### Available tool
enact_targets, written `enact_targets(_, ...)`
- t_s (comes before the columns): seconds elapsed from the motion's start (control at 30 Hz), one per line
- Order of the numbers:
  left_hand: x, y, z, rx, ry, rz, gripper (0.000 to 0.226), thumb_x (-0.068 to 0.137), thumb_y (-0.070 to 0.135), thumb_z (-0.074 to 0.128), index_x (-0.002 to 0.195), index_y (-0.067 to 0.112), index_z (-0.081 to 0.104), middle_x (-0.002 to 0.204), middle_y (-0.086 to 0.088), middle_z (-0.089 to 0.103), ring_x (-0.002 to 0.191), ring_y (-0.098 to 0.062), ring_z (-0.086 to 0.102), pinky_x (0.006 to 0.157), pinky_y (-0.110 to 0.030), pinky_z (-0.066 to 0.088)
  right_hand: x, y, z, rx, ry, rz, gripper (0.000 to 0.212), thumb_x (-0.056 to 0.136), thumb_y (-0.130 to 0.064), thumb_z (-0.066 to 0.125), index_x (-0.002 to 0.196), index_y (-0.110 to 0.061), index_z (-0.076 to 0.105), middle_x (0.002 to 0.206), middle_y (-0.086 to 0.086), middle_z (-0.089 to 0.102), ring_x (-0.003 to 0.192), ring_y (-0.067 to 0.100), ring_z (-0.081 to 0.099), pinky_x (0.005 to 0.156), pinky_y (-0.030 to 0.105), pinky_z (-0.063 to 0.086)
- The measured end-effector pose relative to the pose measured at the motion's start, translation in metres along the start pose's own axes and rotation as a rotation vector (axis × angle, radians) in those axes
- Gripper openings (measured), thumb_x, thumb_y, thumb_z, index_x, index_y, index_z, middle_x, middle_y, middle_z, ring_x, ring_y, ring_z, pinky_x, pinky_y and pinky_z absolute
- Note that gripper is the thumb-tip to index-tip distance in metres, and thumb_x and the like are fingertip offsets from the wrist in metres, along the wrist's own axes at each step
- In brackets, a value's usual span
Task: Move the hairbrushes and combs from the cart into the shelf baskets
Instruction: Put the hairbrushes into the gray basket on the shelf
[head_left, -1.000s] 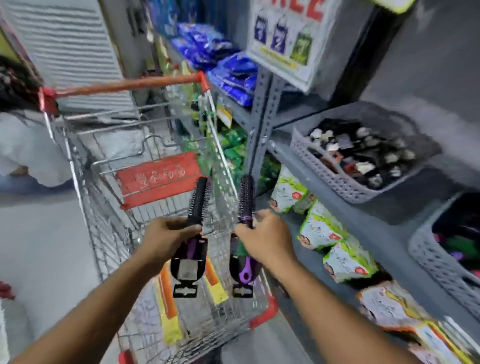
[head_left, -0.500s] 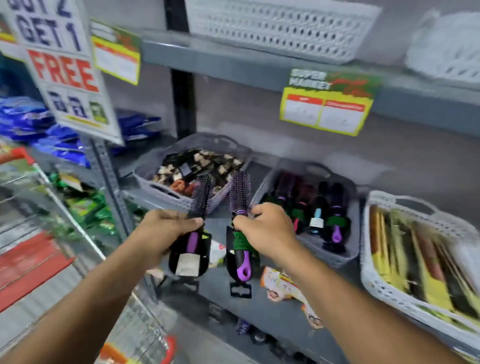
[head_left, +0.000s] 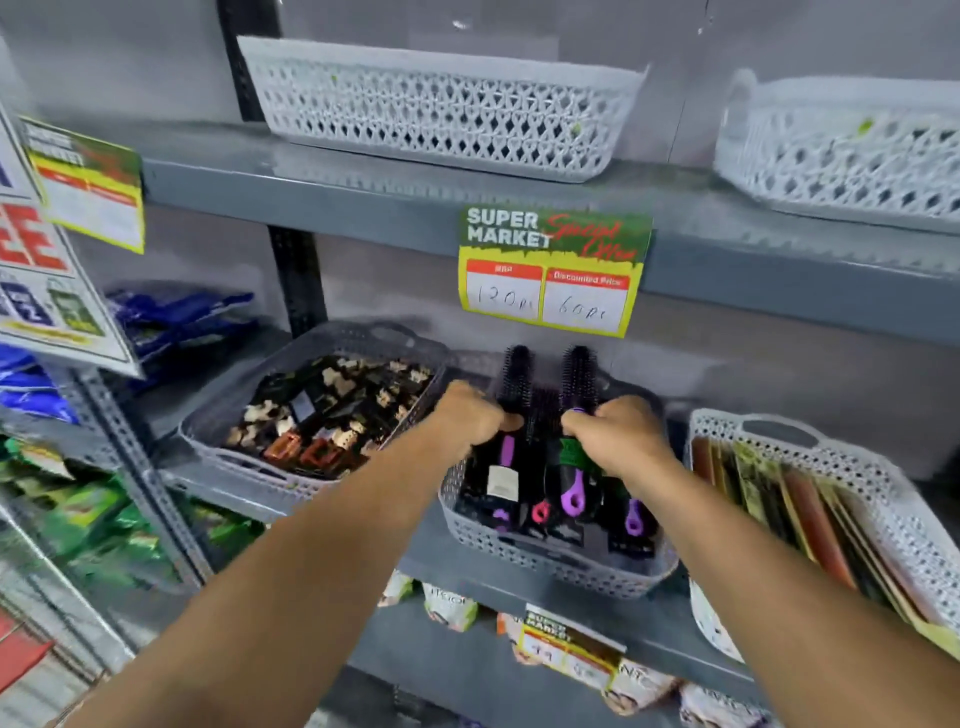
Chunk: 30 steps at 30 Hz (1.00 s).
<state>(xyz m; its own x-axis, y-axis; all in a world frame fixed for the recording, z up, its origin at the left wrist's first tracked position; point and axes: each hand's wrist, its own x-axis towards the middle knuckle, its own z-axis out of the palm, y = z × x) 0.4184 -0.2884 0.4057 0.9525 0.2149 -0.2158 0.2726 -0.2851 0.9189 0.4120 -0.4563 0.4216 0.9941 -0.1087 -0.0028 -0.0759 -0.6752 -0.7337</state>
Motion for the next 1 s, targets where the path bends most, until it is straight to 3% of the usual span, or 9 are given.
enact_targets(0.1, 0.019, -0.002, 0.019, 0.076, -0.015, 0.009, 0.047, 0.065, 0.025, 0.085, 0.088, -0.011, 0.065, 0.083, -0.024, 0.07, 0.069, -0.021, 0.063, 0.057, -0.028, 0.038, 0.015, 0.011, 0.003, 0.013, 0.021, 0.068, 0.037, 0.068, -0.033, 0.07, 0.05, -0.014, 0.044, 0.051, 0.003, 0.046, 0.048, 0.022, 0.049, 0.046, 0.026, 0.036)
enact_targets(0.17, 0.031, -0.006, 0.03, 0.138, -0.024, -0.006, 0.04, 0.068, 0.031, 0.082, 0.075, -0.004, 0.065, 0.082, -0.027, 0.069, 0.084, -0.031, 0.07, 0.053, -0.027, 0.037, 0.023, 0.018, 0.005, 0.006, 0.019, 0.106, 0.033, 0.068, -0.034, 0.069, 0.054, -0.014, 0.048, 0.057, 0.004, 0.052, 0.051, 0.023, 0.052, 0.045, 0.025, 0.035)
enact_targets(0.23, 0.032, -0.007, 0.037, 0.134, -0.019, -0.025, 0.035, 0.068, 0.027, 0.082, 0.06, 0.005, 0.057, 0.071, -0.026, 0.065, 0.088, -0.035, 0.068, 0.051, -0.027, 0.036, 0.028, 0.026, 0.008, 0.002, 0.014, 0.132, 0.03, 0.07, -0.032, 0.069, 0.058, -0.013, 0.049, 0.062, 0.004, 0.055, 0.053, 0.022, 0.053, 0.044, 0.026, 0.033)
enact_targets(0.3, 0.033, -0.008, 0.044, 0.131, -0.001, -0.029, 0.033, 0.065, 0.022, 0.084, 0.072, -0.003, 0.063, 0.082, -0.028, 0.069, 0.082, -0.036, 0.069, 0.054, -0.028, 0.039, 0.031, 0.033, 0.012, 0.003, 0.003, 0.145, 0.031, 0.071, -0.03, 0.069, 0.059, -0.013, 0.046, 0.061, 0.003, 0.053, 0.054, 0.022, 0.053, 0.044, 0.026, 0.033)
enact_targets(0.4, 0.036, -0.016, 0.053, 0.142, -0.009, -0.06, 0.047, 0.059, 0.022, 0.086, 0.089, -0.008, 0.065, 0.098, -0.029, 0.069, 0.091, -0.036, 0.069, 0.062, -0.037, 0.051, 0.034, 0.043, 0.018, -0.014, -0.028, 0.167, 0.035, 0.072, -0.03, 0.069, 0.059, -0.013, 0.042, 0.059, 0.002, 0.049, 0.052, 0.022, 0.05, 0.044, 0.027, 0.032)
enact_targets(0.57, 0.039, -0.024, 0.06, 0.154, -0.01, -0.087, 0.033, 0.06, 0.019, 0.086, 0.067, -0.003, 0.062, 0.083, -0.029, 0.068, 0.09, -0.037, 0.068, 0.063, -0.031, 0.047, 0.033, 0.051, 0.021, -0.059, -0.079, 0.165, 0.038, 0.079, -0.031, 0.069, 0.061, -0.013, 0.04, 0.061, 0.001, 0.045, 0.052, 0.018, 0.044, 0.045, 0.029, 0.03)
enact_targets(0.7, 0.038, -0.024, 0.061, 0.202, -0.006, -0.091, 0.044, 0.063, 0.02, 0.086, 0.082, -0.012, 0.061, 0.094, -0.025, 0.068, 0.093, -0.034, 0.067, 0.066, -0.033, 0.049, 0.029, 0.053, 0.022, -0.102, -0.102, 0.167, 0.037, 0.08, -0.03, 0.068, 0.061, -0.012, 0.042, 0.061, 0.001, 0.047, 0.052, 0.017, 0.046, 0.045, 0.027, 0.033)
enact_targets(0.87, 0.036, -0.021, 0.063, 0.316, 0.006, -0.109, 0.033, 0.063, 0.028, 0.086, 0.068, 0.01, 0.059, 0.077, -0.01, 0.068, 0.08, -0.027, 0.067, 0.062, -0.027, 0.043, 0.028, 0.057, 0.023, -0.149, -0.128, 0.18, 0.037, 0.082, -0.033, 0.068, 0.064, -0.012, 0.045, 0.066, 0.002, 0.051, 0.055, 0.016, 0.048, 0.045, 0.028, 0.032)
enact_targets(1.0, 0.035, -0.02, 0.063, 0.397, 0.008, -0.101, 0.037, 0.063, 0.033, 0.086, 0.071, 0.011, 0.058, 0.073, -0.004, 0.063, 0.072, -0.022, 0.061, 0.062, -0.027, 0.044, 0.028, 0.059, 0.027, -0.184, -0.131, 0.16, 0.035, 0.082, -0.036, 0.067, 0.066, -0.011, 0.049, 0.069, 0.003, 0.056, 0.059, 0.019, 0.054, 0.048, 0.028, 0.037)
